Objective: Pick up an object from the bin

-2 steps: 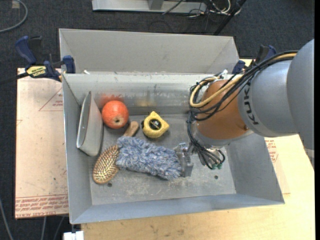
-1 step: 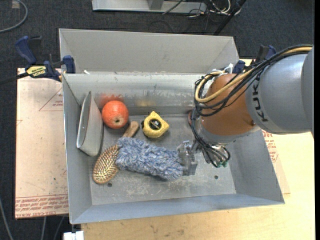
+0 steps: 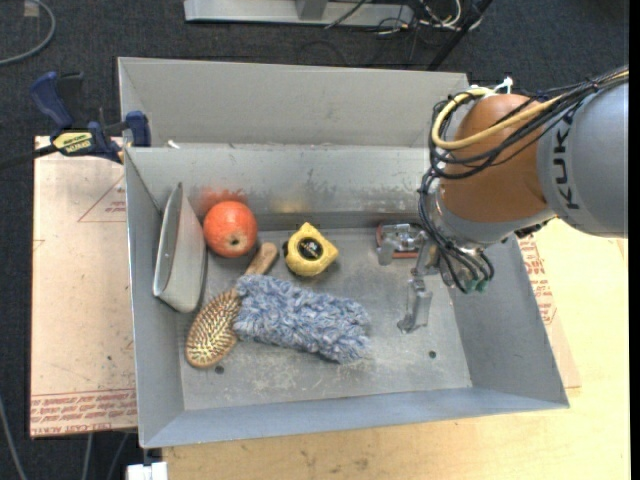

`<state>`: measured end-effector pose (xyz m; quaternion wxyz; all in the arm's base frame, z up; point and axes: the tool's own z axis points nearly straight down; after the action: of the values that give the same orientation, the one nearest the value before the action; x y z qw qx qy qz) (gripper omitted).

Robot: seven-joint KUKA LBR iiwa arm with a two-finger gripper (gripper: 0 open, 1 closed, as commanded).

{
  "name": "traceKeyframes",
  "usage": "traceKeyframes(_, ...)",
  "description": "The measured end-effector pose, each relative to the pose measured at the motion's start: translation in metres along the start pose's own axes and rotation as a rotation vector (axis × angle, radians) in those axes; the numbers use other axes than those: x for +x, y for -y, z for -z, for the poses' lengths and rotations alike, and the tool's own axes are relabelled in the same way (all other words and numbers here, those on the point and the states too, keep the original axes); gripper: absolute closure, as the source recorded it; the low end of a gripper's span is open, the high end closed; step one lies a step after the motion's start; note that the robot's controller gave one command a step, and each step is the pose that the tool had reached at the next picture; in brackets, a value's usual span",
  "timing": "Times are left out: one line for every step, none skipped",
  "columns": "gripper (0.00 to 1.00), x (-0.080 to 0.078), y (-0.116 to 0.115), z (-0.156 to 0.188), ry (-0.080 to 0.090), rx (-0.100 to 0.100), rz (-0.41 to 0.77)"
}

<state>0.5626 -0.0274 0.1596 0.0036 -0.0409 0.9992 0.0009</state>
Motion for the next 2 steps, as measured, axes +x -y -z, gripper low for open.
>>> traceKeyframes(0.0,0.0,0.0,0.0,0.0,0.0,0.001)
traceKeyframes(0.0,0.003,-0.031,-0.032,0.006,0.002,0.016)
